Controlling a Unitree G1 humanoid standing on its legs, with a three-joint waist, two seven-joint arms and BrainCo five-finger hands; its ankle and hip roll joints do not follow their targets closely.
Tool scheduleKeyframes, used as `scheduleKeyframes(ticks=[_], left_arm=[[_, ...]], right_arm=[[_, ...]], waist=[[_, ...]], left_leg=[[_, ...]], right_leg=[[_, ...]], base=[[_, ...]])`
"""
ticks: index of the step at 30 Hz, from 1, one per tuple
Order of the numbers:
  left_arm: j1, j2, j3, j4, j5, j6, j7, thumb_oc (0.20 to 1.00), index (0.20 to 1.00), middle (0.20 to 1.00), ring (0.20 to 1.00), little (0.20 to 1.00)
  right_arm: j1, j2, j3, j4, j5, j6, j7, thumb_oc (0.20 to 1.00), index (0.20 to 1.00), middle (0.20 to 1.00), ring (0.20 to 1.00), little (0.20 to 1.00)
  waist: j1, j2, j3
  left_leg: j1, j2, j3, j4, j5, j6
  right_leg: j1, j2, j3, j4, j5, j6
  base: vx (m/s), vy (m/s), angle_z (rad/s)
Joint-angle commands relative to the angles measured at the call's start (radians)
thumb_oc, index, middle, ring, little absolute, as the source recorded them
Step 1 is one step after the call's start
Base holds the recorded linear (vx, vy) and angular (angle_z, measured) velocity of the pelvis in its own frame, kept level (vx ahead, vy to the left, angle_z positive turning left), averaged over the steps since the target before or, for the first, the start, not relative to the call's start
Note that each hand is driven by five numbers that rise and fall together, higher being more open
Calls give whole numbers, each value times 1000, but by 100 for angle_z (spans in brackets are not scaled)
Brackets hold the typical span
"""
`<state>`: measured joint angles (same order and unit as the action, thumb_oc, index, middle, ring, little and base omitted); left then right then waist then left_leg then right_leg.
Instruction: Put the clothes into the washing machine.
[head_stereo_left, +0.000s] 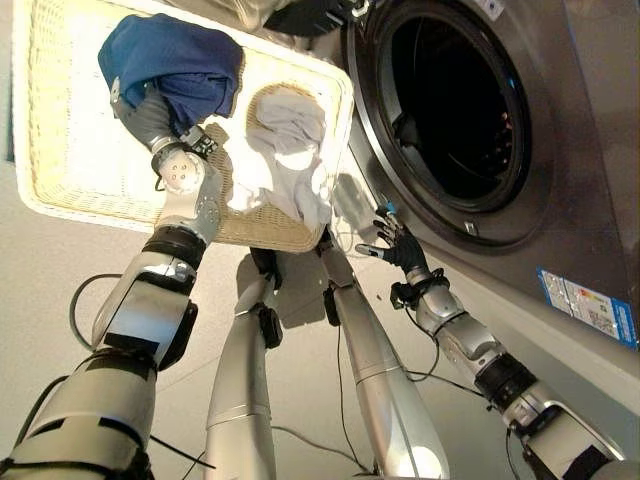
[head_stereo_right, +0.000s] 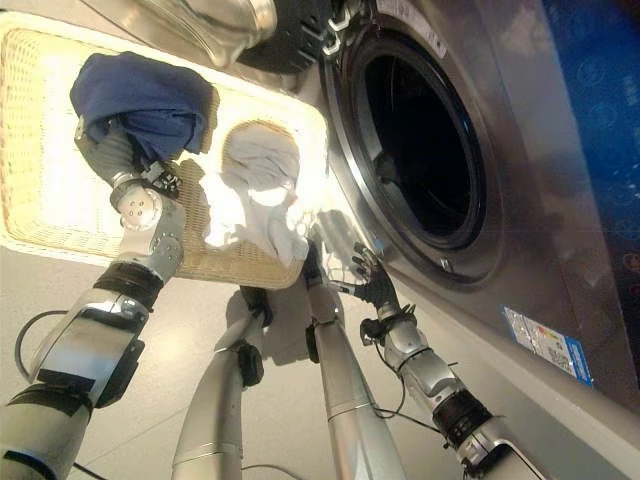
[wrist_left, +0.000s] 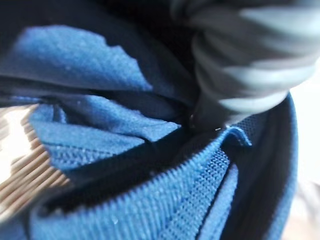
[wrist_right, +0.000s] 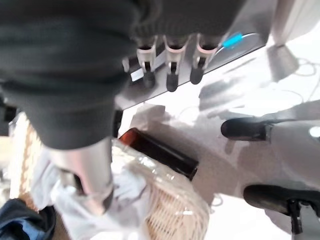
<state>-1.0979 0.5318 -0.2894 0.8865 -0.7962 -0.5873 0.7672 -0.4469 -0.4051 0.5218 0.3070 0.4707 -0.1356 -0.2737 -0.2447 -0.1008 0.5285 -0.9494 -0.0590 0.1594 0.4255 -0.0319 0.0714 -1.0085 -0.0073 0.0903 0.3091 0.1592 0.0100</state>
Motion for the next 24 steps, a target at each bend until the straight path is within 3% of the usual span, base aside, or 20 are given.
scheduleKeyframes(ticks=[1, 8, 14, 16, 18, 21, 24], left_arm=[[70, 31, 67, -106, 157, -96, 69, 200, 200, 200, 200, 200], [217, -1, 115, -263, 298, -118, 29, 200, 200, 200, 200, 200], [329, -64, 135, -405, 440, -130, -53, 200, 200, 200, 200, 200], [366, -85, 130, -464, 431, -120, -168, 200, 200, 200, 200, 200], [425, -103, 100, -569, 351, -56, -403, 200, 200, 200, 200, 200], [466, -103, 49, -638, 279, 35, -617, 200, 200, 200, 200, 200], [498, -95, 10, -674, 245, 96, -728, 200, 200, 200, 200, 200]], right_arm=[[86, -17, -47, -120, -42, -88, 1, 1000, 1000, 1000, 1000, 1000], [118, 1, -86, -209, -93, -131, 0, 1000, 1000, 1000, 1000, 1000], [106, 20, -111, -272, -160, -111, 15, 1000, 1000, 1000, 1000, 1000], [95, 20, -117, -293, -176, -103, 30, 1000, 1000, 1000, 1000, 1000], [57, 23, -123, -323, -175, -82, 68, 1000, 1000, 1000, 1000, 1000], [14, 17, -126, -346, -174, -59, 102, 1000, 1000, 1000, 1000, 1000], [-13, 1, -128, -362, -161, -32, 139, 1000, 1000, 1000, 1000, 1000]], waist=[[50, 44, -8], [105, 76, -8], [148, 101, -8], [163, 110, -8], [183, 121, -8], [198, 136, -8], [205, 146, -8]], left_leg=[[120, -13, -62, -86, 25, -86], [202, -6, -99, -194, 78, -97], [251, -3, -113, -253, 104, -102], [265, -3, -118, -273, 115, -103], [284, 0, -124, -302, 130, -105], [291, -1, -125, -322, 147, -104], [294, -1, -119, -326, 153, -105]], right_leg=[[102, 44, -48, -16, -83, 36], [195, 31, -108, -29, -119, 28], [251, 17, -147, -42, -135, 27], [268, 13, -160, -49, -137, 27], [289, 6, -177, -59, -137, 29], [299, -1, -193, -66, -132, 31], [305, -7, -203, -68, -129, 33]], base=[[-63, -106, 10], [-43, -94, 30], [-35, -50, 13], [-36, -59, 17], [-49, -74, 11], [-41, -28, 15], [-10, -2, 3]])
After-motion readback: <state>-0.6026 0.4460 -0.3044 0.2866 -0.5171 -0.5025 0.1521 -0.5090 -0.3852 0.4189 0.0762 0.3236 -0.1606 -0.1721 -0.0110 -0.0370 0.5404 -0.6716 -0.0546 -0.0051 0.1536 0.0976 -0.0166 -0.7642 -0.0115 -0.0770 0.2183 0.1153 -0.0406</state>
